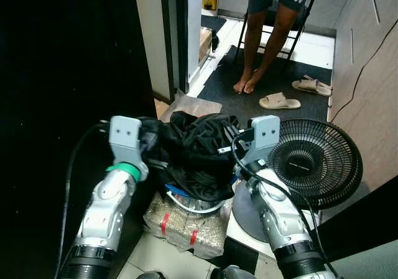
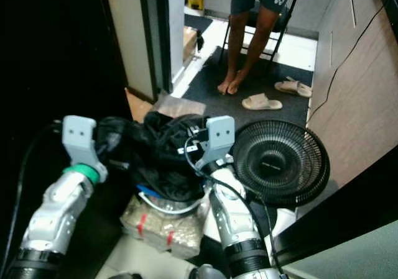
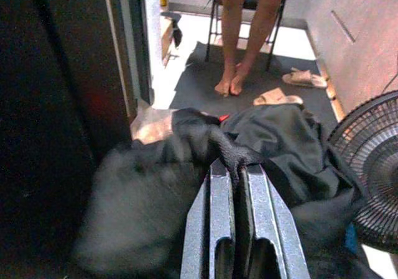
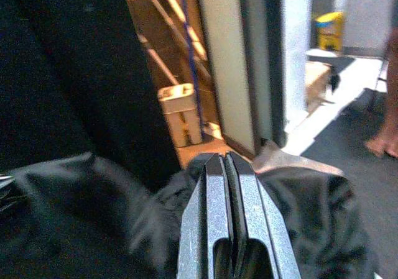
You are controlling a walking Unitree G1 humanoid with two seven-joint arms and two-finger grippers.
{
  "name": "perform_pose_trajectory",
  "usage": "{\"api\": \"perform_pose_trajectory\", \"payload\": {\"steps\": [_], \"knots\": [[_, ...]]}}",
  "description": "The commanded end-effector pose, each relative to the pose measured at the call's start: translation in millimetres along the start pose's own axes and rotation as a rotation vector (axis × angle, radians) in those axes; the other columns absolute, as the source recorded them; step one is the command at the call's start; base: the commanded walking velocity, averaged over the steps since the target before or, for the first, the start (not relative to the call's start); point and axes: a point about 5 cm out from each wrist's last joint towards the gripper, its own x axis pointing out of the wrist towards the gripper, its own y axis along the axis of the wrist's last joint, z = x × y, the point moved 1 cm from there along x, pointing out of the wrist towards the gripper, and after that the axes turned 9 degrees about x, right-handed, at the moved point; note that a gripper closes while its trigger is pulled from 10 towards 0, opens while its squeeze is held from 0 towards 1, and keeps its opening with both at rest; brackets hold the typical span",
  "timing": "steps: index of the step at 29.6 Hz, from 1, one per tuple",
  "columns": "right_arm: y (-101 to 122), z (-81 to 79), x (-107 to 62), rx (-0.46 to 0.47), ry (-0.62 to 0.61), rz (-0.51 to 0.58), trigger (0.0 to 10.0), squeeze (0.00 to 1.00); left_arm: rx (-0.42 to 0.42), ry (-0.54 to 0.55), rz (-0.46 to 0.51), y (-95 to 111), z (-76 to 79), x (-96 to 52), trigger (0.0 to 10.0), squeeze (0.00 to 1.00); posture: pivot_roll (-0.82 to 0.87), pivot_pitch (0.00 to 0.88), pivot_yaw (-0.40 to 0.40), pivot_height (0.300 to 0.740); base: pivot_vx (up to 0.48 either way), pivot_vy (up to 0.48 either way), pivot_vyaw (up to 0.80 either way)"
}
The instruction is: Clothes washing
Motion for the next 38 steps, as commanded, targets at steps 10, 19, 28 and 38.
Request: {"api": "perform_pose_trajectory", "payload": {"steps": [10, 19, 28, 38], "knots": [[-2.9, 4.2, -4.9, 0.018, -0.011, -0.017, 10.0, 0.0, -0.013, 0.016, -0.014, -2.2, -3.0, -3.6, 10.0, 0.0, -0.04, 0.0, 0.037, 0.74, 0.0, 0.0, 0.0], [-0.4, 5.0, -6.6, 0.03, 0.012, -0.038, 10.0, 0.0, 0.033, -0.026, -0.044, -4.3, -2.8, -9.5, 10.0, 0.0, -0.04, 0.0, 0.036, 0.74, 0.0, 0.0, 0.0], [-2.2, -1.3, -7.1, -0.067, 0.058, -0.047, 10.0, 0.0, 0.063, -0.045, -0.047, -6.2, 1.1, -10.2, 10.0, 0.0, -0.04, 0.0, 0.036, 0.74, 0.0, 0.0, 0.0], [-1.1, -3.3, -7.6, -0.086, 0.069, -0.052, 10.0, 0.0, 0.073, -0.047, -0.053, -5.7, 1.1, -11.2, 10.0, 0.0, -0.04, 0.0, 0.036, 0.74, 0.0, 0.0, 0.0]]}}
